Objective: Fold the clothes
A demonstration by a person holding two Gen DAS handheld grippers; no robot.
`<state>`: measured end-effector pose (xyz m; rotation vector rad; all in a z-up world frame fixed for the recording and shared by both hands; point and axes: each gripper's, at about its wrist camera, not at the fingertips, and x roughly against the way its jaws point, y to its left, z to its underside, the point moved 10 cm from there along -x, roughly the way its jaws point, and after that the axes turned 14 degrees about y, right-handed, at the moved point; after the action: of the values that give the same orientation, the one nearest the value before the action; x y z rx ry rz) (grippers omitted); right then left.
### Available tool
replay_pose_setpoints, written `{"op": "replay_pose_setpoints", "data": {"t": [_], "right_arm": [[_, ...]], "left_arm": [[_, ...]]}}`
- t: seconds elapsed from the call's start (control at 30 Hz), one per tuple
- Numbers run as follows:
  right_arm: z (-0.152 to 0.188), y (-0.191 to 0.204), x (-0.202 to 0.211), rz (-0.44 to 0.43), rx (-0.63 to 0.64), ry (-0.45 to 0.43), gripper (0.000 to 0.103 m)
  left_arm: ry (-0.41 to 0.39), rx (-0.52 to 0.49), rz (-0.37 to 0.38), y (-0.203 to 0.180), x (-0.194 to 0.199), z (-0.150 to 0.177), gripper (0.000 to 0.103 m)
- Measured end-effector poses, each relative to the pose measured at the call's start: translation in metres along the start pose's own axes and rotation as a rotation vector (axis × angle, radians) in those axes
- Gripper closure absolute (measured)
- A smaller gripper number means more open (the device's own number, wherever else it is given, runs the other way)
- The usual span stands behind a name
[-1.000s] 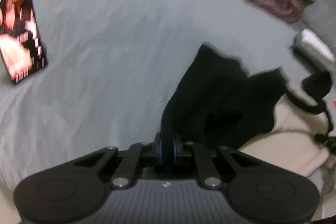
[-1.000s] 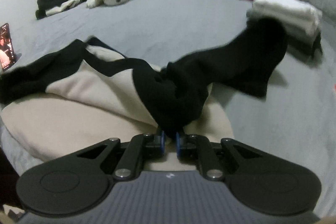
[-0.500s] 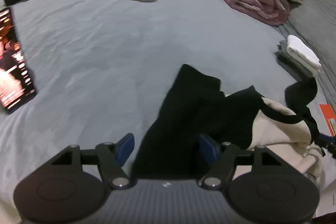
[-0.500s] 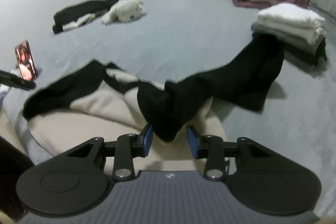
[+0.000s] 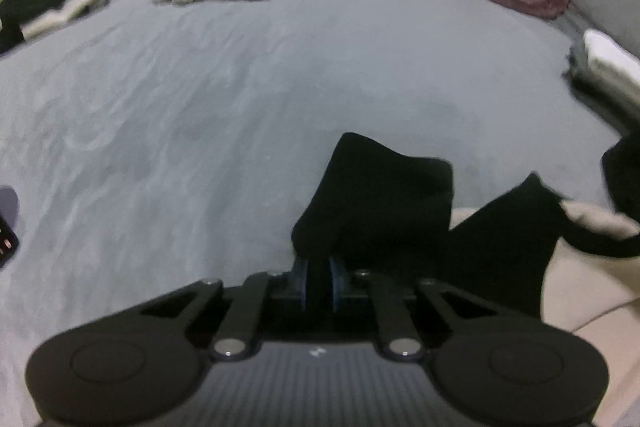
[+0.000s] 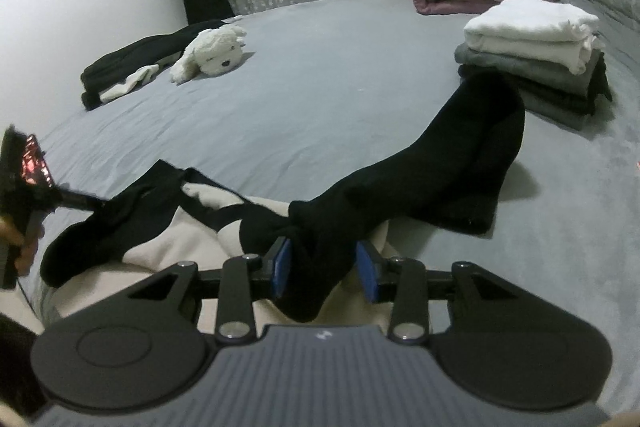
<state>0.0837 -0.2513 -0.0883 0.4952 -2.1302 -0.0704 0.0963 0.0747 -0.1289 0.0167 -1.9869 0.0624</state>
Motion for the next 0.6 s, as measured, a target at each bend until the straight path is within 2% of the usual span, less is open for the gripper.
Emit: {"op": "replay_pose_setpoints", "data": {"t": [0.1,0.3,0.47,0.6], "right_arm": [[-0.004,-0.002,-0.001,0.002,-0.019,-0.005,0.062],[-0.011,-0.008,0.003,-0.001,-0.054,-0.027,0.062],[-0.012,-0.018,0.003,0.015,-0.089,-0.029,0.062],[-0.018,-0.023,0.000,0.026,-0.119,-0.041,0.062]], "left_arm": [[-0.042,-0.018,-0.049,0.001,0.008,0.000,0.096],[-0.105,0.064,-0.129,0.042,0.034,-0.003,0.097],[-0.059,0.125,-0.253,0.090,0.040,0.007,0.096],[0.011,0.179,-0.371,0.123,0.031,0.019,0.094]]}}
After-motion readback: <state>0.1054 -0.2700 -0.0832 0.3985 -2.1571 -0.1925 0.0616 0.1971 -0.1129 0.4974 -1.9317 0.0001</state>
